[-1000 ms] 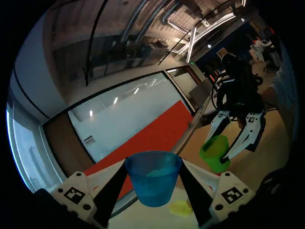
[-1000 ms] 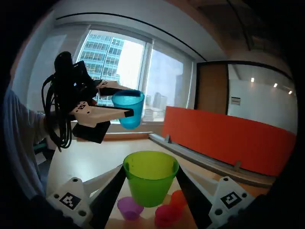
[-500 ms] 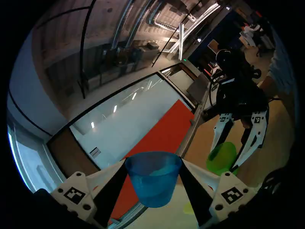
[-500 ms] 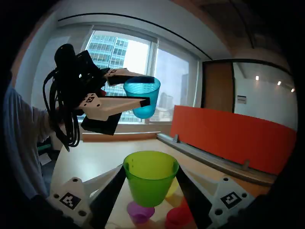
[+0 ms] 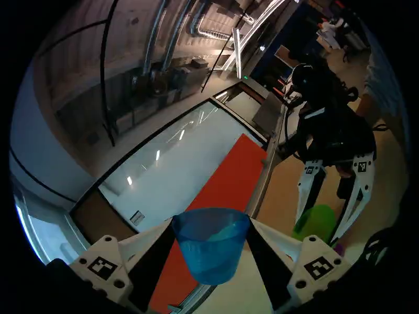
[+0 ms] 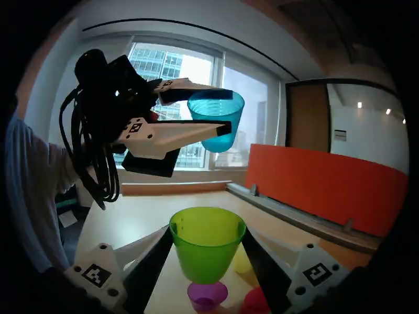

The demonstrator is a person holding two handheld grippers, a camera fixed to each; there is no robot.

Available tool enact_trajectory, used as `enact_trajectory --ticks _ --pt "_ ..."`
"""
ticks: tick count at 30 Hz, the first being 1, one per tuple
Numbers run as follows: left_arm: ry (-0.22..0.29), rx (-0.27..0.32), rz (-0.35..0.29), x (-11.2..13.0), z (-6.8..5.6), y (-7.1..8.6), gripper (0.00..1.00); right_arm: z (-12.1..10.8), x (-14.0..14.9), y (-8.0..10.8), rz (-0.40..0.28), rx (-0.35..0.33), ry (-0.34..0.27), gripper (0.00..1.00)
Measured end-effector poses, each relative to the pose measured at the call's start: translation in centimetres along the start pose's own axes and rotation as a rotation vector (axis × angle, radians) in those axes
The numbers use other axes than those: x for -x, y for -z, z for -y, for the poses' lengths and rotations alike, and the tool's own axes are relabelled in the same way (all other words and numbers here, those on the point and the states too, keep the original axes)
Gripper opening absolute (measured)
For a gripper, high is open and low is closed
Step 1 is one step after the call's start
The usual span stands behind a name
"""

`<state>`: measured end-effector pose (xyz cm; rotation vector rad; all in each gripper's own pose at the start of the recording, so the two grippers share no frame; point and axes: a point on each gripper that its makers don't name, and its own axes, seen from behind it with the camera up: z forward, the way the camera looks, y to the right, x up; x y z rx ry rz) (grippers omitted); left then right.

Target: Pour water

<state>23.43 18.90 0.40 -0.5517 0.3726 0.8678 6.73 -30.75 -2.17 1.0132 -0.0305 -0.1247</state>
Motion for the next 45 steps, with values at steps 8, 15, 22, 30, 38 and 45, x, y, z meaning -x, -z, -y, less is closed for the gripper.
enact_trajectory --ticks 8,15,22,30,38,45 --pt "-0.058 0.000 0.007 -0.3 0.2 -0.3 0.88 0.6 -0.1 -0.5 -0.003 -0.021 -0.002 0.91" --pt "-0.098 -0.002 0.006 -0.7 0.4 -0.1 0.88 0.8 0.1 -0.5 0.000 -0.031 -0.002 0.91" --pt "-0.139 0.002 0.003 -1.2 0.2 -0.1 0.88 0.9 0.1 -0.6 -0.001 -0.035 -0.002 0.91" --pt "-0.176 -0.003 0.003 -1.6 0.5 -0.2 0.88 0.7 -0.2 -0.5 -0.007 -0.035 0.000 0.91" --pt "-0.209 0.001 0.006 -1.8 0.6 -0.4 0.88 0.4 -0.4 -0.4 -0.013 -0.031 -0.002 0.91" --pt "-0.243 0.004 0.004 -2.1 0.5 -0.5 0.88 0.4 -0.6 -0.3 -0.017 -0.031 -0.004 0.91"
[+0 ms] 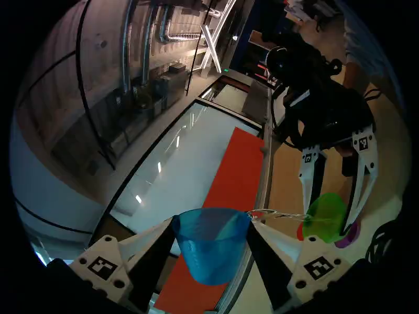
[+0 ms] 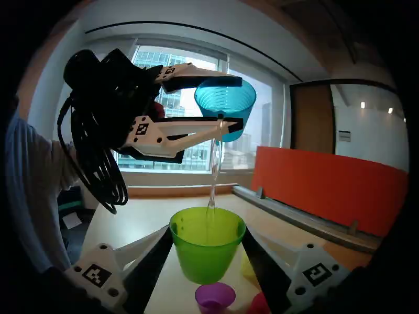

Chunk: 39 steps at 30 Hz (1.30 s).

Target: Pour water

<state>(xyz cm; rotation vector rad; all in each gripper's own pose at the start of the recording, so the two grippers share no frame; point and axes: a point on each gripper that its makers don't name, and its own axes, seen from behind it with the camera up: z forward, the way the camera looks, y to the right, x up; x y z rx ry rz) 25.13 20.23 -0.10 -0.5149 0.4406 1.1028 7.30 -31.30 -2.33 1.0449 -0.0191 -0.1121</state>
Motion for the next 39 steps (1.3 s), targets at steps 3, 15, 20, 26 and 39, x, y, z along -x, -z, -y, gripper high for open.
enact_trajectory --ticks 3,15,20,26,39 --pt "-0.015 0.001 0.000 -0.09 0.03 -0.08 0.88 0.04 -0.03 0.03 -0.001 -0.001 0.001 0.91" --pt "-0.057 -0.004 0.006 -0.15 0.53 -0.03 0.88 0.31 -0.09 0.00 0.003 -0.002 0.010 0.91" --pt "-0.064 -0.005 0.003 -0.18 0.50 0.04 0.88 0.34 -0.15 -0.05 0.002 -0.003 0.011 0.91" --pt "-0.082 -0.007 0.002 -0.27 0.60 0.04 0.88 0.33 -0.16 -0.04 -0.001 -0.003 0.011 0.91" --pt "-0.123 0.000 -0.003 -0.80 0.78 0.13 0.88 0.35 -0.11 0.00 -0.004 -0.004 0.010 0.91"
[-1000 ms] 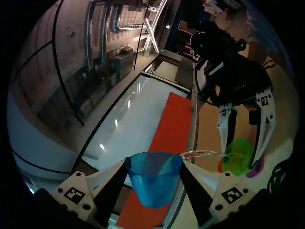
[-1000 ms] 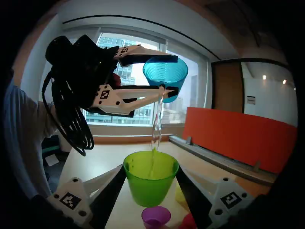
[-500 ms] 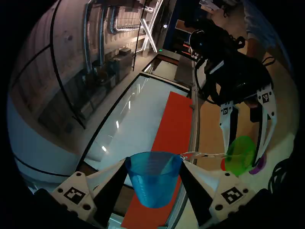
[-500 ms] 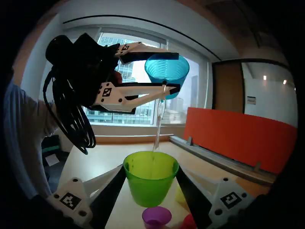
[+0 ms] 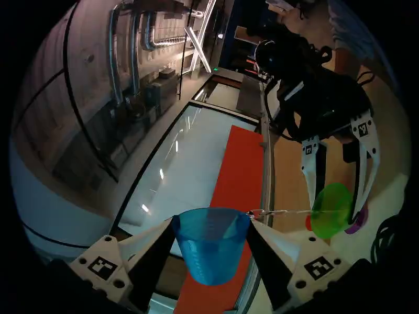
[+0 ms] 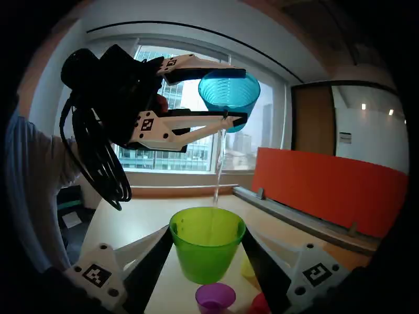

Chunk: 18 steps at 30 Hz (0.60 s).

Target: Pour water

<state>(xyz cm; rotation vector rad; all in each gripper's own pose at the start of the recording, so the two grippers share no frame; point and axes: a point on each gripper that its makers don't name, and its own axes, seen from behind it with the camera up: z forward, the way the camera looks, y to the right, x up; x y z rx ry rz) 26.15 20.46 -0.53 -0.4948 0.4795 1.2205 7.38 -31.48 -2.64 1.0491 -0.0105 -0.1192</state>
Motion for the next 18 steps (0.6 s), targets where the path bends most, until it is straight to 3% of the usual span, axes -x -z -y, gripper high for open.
enact_trajectory --ticks 18 --pt "-0.070 0.001 0.001 -0.44 0.32 0.20 0.88 0.02 -0.02 0.13 -0.003 0.001 0.000 0.91"
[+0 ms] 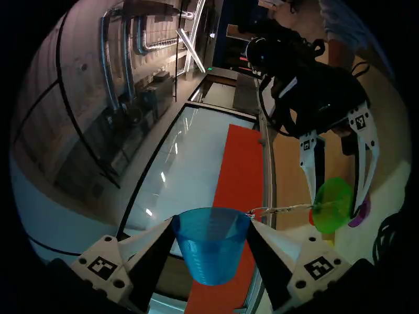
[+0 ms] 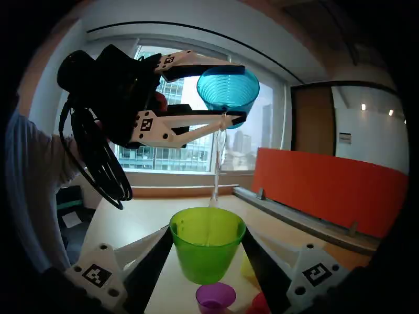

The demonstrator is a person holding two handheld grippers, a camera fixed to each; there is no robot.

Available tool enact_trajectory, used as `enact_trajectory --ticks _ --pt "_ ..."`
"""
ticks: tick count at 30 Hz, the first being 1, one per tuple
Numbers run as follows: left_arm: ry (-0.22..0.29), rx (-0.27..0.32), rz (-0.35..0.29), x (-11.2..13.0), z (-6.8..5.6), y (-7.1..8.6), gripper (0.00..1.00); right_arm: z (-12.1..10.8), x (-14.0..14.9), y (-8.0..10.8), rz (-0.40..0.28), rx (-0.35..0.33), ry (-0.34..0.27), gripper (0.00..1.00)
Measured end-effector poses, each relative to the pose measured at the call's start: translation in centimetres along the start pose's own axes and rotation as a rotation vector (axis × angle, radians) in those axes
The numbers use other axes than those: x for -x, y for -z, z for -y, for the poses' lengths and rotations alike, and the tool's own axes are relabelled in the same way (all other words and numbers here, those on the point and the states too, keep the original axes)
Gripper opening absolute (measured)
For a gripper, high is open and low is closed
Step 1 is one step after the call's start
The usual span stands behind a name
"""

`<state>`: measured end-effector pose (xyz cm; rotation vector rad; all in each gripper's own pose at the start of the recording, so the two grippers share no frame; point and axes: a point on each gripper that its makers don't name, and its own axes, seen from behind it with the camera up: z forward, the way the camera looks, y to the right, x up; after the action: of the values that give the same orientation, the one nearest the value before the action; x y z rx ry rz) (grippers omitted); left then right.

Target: Pour water

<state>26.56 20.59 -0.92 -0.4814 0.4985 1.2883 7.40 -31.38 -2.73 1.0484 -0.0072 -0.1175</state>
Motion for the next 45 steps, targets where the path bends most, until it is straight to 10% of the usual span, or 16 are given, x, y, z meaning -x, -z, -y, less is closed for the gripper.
enact_trajectory --ticks 45 --pt "-0.226 -0.009 -0.006 -1.8 1.2 0.2 0.88 0.1 -0.2 -0.2 -0.010 0.001 0.000 0.91"
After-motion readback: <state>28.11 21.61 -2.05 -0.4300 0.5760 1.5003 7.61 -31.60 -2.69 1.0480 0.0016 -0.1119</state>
